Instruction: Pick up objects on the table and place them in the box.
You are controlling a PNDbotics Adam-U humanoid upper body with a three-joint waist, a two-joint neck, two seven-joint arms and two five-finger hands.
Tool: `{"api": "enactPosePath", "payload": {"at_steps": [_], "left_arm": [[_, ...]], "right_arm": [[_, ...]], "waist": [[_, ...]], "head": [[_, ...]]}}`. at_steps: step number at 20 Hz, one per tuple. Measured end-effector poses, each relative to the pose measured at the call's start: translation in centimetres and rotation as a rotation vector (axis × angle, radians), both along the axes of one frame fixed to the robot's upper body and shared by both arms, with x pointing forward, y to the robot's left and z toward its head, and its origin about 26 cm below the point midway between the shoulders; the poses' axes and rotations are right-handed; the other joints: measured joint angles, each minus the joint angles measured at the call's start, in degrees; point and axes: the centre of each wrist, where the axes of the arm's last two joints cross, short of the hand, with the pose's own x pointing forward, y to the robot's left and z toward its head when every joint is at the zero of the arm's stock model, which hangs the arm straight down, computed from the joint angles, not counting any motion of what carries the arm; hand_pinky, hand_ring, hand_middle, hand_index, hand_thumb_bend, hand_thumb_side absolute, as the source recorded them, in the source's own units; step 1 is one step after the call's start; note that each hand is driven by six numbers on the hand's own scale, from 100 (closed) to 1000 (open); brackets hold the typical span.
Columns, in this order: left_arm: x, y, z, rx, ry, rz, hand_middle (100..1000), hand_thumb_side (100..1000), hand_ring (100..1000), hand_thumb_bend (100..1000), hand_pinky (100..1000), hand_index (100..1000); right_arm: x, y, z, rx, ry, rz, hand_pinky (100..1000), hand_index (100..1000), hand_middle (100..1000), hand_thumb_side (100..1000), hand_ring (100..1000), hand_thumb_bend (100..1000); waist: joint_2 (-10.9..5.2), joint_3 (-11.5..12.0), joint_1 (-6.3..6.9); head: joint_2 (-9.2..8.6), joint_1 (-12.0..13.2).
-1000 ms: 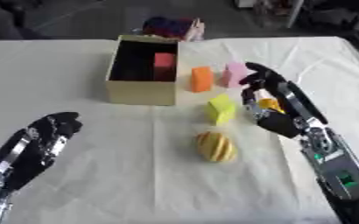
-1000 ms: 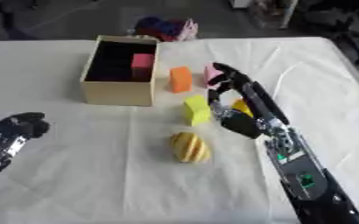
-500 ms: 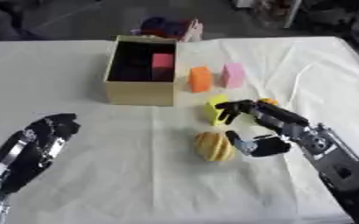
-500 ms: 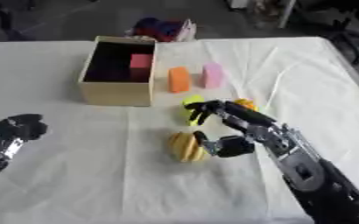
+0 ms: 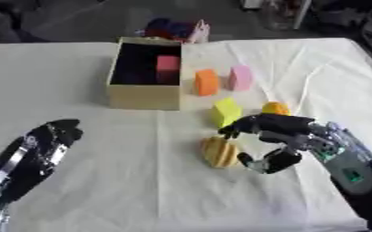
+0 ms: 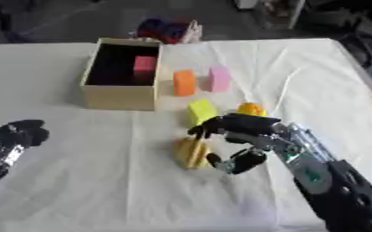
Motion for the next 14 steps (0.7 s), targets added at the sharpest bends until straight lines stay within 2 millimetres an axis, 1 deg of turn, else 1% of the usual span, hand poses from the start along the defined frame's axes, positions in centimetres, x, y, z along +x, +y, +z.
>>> {"api": "enactPosePath", "payload": {"at_steps": [5, 9, 14], "left_arm": [[0.0, 0.0, 0.0, 0.001, 0.000, -0.002, 686, 745, 771, 100, 820, 850], [0.0, 0.0, 0.0, 0.001, 0.000, -0.003, 687, 746, 771, 100, 820, 849], [0.0, 0.0, 0.0, 0.001, 0.001, -0.003, 687, 746, 771, 100, 820, 849]], "right_arm": [[0.4, 0.6, 0.5, -0.074, -0.068, 0.012, 876, 959, 809, 148, 814, 100], [0.7, 1.1, 0.7, -0.131, -0.098, 0.030, 881, 962, 825, 177, 836, 100], [1.0, 1.7, 0.4, -0.237, -0.087, 0.064, 887, 948, 844, 214, 860, 100]], "waist": [[0.00, 0.0, 0.01], [0.00, 0.1, 0.02], [0.00, 0.2, 0.02]], "head": [[0.00, -0.2], [0.00, -0.4], [0.00, -0.6]]}}
